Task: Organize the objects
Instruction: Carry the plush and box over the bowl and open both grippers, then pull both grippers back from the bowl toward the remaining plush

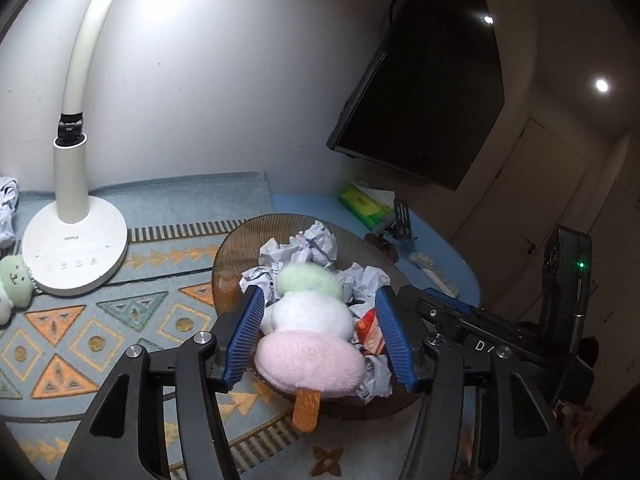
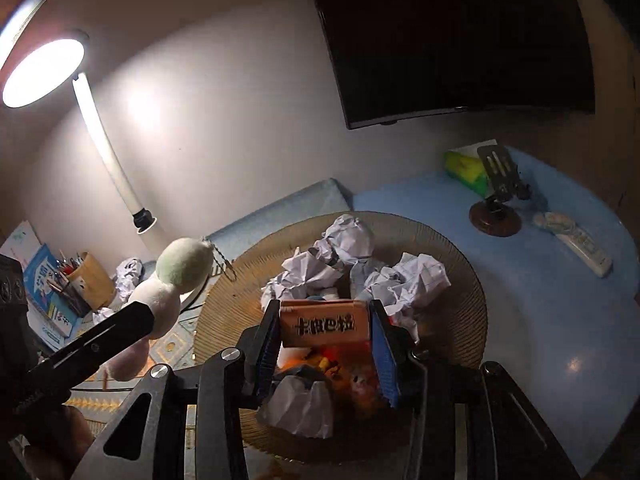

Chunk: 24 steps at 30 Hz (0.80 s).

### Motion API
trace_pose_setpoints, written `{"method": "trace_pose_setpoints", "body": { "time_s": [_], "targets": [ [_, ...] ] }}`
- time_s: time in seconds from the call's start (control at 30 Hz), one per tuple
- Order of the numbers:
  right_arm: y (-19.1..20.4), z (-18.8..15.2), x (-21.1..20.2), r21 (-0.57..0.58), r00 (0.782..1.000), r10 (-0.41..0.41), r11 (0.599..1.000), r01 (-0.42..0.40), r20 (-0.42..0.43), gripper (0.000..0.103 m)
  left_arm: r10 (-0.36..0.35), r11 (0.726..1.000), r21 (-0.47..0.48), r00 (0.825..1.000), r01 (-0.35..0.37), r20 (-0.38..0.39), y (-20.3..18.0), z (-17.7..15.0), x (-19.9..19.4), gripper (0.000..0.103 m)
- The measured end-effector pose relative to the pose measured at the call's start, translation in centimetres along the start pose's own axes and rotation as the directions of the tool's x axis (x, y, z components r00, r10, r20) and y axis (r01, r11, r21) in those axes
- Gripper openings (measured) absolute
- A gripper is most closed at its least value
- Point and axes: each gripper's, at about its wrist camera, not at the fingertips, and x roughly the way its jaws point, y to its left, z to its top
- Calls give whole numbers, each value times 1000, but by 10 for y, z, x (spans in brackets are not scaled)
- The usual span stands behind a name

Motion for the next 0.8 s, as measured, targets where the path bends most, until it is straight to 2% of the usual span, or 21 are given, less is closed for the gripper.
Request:
{"method": "trace_pose_setpoints", "body": {
  "time_s": [0.03,0.1,0.13,0.23,0.27,0.33,0.4,0.47,0.5,0.53,0.57,0.63,0.73,0.8],
  "targets": [
    [-3,2,6,2,1000,-13,1000,13,-16,48,-13,1000,-10,1000,13,-15,5,0,-4,64],
    [-14,2,8,24,998,10,1000,-9,-60,50,-31,999,-21,1000,31,4,19,-7,-24,66],
    [-17,0,5,42,997,39,998,-36,-62,51,-8,999,-34,1000,8,17,30,-12,-38,66],
    [-14,-11,-11,73,995,93,993,-90,-41,68,42,995,-97,998,-37,41,68,-31,-81,66],
    [-8,-15,-17,72,994,111,991,-109,-25,68,70,990,-128,996,-63,49,80,-39,-96,67],
    [11,-22,-26,54,986,164,985,-163,-16,68,142,977,-170,988,-129,64,104,-58,-127,75],
    [40,-28,-30,29,975,220,975,-219,-29,68,235,956,-200,969,-216,73,126,-78,-153,81],
    [77,-37,-29,-25,963,264,964,-265,-58,69,272,936,-253,959,-244,82,151,-98,-175,83],
    [97,-44,-28,-55,957,279,958,-283,-77,72,291,921,-295,952,-253,90,164,-107,-183,87],
    [117,-53,-25,-88,953,285,952,-294,-99,78,322,902,-334,942,-274,98,175,-117,-191,88],
    [137,-63,-21,-122,952,283,947,-296,-116,81,351,886,-358,931,-295,99,185,-126,-194,89],
    [173,-86,-10,-198,956,259,938,-283,-139,81,392,870,-360,916,-337,90,196,-137,-195,88],
    [213,-122,12,-317,978,158,928,-193,-133,79,461,860,-293,882,-417,97,190,-145,-194,88],
    [227,-139,26,-368,986,111,918,-148,-121,79,454,873,-257,883,-414,117,182,-144,-190,89]
  ]
}}
